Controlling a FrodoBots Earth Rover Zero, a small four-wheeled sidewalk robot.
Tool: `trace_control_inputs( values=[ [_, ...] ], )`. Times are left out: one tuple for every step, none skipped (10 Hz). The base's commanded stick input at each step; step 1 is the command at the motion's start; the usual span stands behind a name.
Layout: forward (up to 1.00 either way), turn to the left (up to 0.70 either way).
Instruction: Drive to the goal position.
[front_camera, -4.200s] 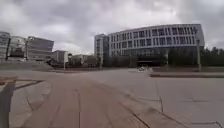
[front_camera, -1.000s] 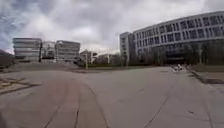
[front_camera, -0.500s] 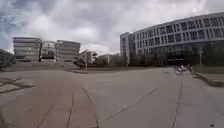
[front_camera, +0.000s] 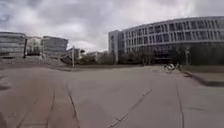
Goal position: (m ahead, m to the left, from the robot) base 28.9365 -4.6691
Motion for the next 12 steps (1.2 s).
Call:
trace_control_inputs(
  values=[
    [0.7, -0.19],
    [0.7, 0.0],
    [0.7, 0.0],
    [0.7, 0.0],
    [0.7, 0.0],
    [0.7, 0.0],
    [0.7, 0.0],
    [0.7, 0.0],
    [0.7, 0.0],
    [0.7, 0.0],
    [0.7, 0.0],
    [0.7, 0.08]
  ],
)
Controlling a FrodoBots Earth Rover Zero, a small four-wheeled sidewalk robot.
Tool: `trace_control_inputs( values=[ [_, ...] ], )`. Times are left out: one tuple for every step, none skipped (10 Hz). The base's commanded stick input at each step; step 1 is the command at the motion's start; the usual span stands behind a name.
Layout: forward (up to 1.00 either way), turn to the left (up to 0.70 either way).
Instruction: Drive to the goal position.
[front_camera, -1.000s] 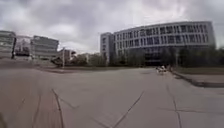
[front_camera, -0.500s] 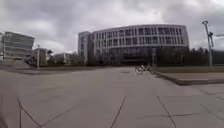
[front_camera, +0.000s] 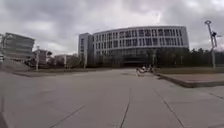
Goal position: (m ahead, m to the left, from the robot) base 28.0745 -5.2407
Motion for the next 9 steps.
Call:
trace_control_inputs(
  values=[
    [0.7, 0.26],
    [0.7, 0.35],
    [0.7, 0.35],
    [0.7, 0.35],
    [0.7, 0.35],
    [0.7, 0.35],
    [0.7, 0.35],
    [0.7, 0.35],
    [0.7, 0.07]
  ],
)
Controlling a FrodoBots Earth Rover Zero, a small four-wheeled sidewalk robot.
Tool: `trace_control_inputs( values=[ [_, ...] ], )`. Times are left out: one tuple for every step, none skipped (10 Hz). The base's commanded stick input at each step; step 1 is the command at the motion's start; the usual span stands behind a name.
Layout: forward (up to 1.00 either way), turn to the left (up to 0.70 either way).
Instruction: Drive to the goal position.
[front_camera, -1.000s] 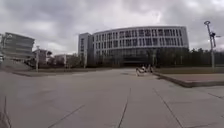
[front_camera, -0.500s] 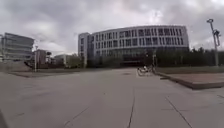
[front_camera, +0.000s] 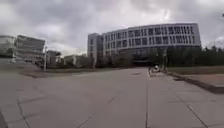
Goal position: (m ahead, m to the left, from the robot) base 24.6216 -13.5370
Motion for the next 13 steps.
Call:
trace_control_inputs(
  values=[
    [0.7, 0.0],
    [0.7, 0.0],
    [0.7, 0.0],
    [0.7, 0.0],
    [0.7, 0.0],
    [0.7, 0.0],
    [0.7, -0.2],
    [0.7, -0.35],
    [0.7, -0.35],
    [0.7, -0.35],
    [0.7, -0.35],
    [0.7, -0.35],
    [0.7, -0.32]
  ],
)
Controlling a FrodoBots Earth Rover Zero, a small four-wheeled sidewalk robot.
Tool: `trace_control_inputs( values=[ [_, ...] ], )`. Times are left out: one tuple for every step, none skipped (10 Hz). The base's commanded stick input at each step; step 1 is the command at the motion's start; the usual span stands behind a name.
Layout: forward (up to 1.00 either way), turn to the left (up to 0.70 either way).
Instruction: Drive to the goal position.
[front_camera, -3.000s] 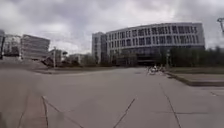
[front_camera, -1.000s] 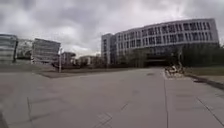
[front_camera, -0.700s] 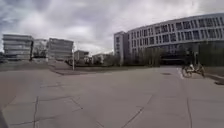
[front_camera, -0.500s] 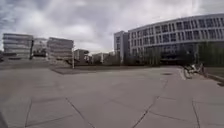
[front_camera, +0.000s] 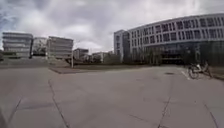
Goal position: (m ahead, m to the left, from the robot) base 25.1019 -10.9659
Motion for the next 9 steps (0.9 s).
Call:
trace_control_inputs(
  values=[
    [0.7, 0.0],
    [0.7, 0.0],
    [0.7, 0.0],
    [0.7, 0.0],
    [0.7, 0.0],
    [0.7, 0.0],
    [0.7, 0.04],
    [0.7, 0.29],
    [0.7, 0.35]
  ],
)
